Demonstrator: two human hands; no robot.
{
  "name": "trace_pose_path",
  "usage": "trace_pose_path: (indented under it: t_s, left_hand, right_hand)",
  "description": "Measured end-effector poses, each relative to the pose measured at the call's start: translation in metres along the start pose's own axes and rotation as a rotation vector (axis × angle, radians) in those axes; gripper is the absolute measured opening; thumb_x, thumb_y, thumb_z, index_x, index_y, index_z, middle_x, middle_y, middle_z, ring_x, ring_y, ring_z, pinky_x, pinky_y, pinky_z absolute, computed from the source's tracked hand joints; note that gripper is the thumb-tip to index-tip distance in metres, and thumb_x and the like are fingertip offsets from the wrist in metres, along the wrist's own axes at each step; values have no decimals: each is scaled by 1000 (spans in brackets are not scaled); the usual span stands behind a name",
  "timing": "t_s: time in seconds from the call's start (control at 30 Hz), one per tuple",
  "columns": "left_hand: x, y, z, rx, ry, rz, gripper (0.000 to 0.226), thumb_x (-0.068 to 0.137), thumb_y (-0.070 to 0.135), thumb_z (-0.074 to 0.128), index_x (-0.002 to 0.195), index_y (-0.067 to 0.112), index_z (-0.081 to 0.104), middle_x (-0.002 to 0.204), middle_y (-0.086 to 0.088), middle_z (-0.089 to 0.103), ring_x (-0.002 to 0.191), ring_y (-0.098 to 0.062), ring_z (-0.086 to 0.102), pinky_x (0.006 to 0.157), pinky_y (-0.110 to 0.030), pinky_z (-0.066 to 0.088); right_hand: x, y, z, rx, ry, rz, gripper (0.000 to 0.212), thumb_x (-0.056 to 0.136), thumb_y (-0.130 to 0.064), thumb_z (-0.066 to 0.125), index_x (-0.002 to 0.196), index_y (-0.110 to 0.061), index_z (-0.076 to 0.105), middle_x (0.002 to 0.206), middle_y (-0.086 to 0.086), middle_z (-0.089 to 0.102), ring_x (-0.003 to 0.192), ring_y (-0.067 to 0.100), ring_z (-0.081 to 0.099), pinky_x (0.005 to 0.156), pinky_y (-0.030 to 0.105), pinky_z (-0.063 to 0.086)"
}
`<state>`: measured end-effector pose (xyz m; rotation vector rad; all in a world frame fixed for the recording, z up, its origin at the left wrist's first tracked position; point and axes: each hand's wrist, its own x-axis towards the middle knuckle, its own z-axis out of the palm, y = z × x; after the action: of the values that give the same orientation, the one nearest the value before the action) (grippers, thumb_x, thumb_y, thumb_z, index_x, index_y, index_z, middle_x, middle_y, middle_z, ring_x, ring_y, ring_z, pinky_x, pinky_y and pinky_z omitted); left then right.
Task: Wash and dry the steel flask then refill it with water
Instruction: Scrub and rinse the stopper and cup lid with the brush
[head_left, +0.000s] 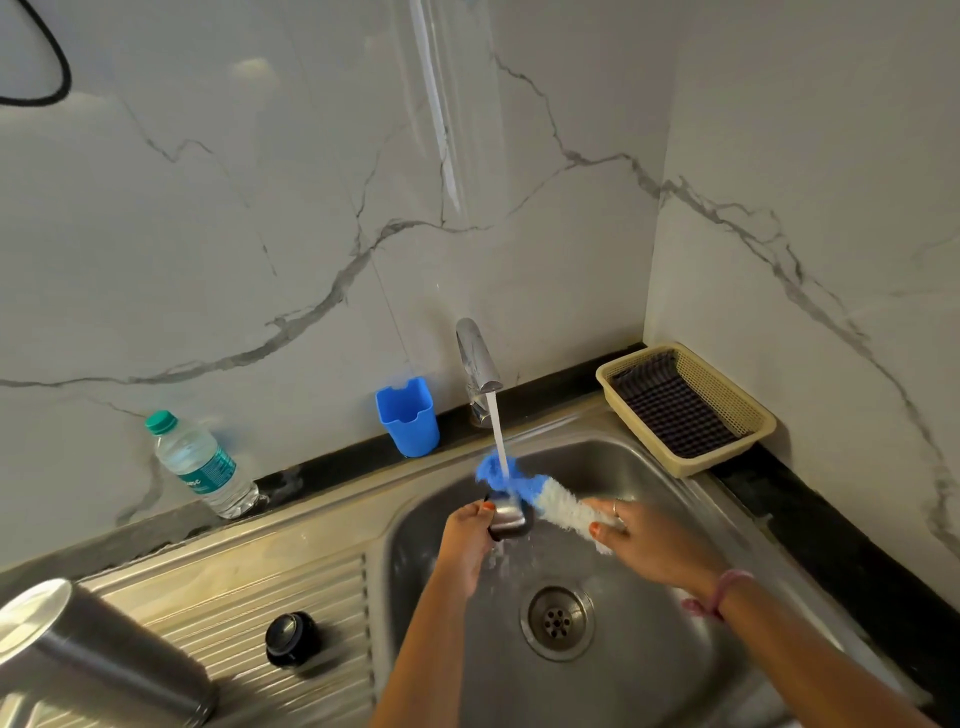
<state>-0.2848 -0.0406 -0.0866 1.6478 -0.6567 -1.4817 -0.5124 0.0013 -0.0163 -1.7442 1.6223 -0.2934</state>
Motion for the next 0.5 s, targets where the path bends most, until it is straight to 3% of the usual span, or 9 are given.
trace_pose_path:
  t_s: [0.1, 0.13, 0.27, 0.5]
  left_hand:
    - [1, 2, 3, 136, 20, 19, 21, 104, 19, 48, 111, 10, 65, 98, -10, 72, 91, -26, 68, 90, -39, 53]
    - [-1, 4, 5, 166, 7, 37, 21, 104, 20, 47, 111, 11, 65, 98, -8, 72, 92, -24, 68, 86, -38, 53]
    - [-6, 9, 12, 362, 8, 157, 22, 105, 22, 45, 114, 14, 63, 100, -1, 67, 89, -11, 61, 70, -21, 42]
    - [-1, 6, 10, 381, 30, 171, 23, 105, 22, 44, 117, 15, 62, 102, -1, 67, 88, -10, 62, 66, -19, 41]
  right_hand:
    - [-4, 1, 11, -97, 16, -37, 43, 98, -42, 45, 141, -44, 39, 86, -13, 65, 68, 4, 60, 64, 21, 51]
    - [-4, 1, 14, -96, 28, -31, 44, 98, -43, 45, 141, -45, 38, 86, -12, 65, 67, 5, 60, 63, 22, 51]
    - [3, -5, 12, -98, 93, -23, 46, 99, -39, 44, 144, -38, 39, 111, -3, 68, 81, 7, 61, 73, 25, 53]
    - [-3, -15, 18, -163, 116, -58, 45, 100, -36, 41, 145, -36, 37, 113, -2, 67, 91, 12, 64, 80, 29, 53]
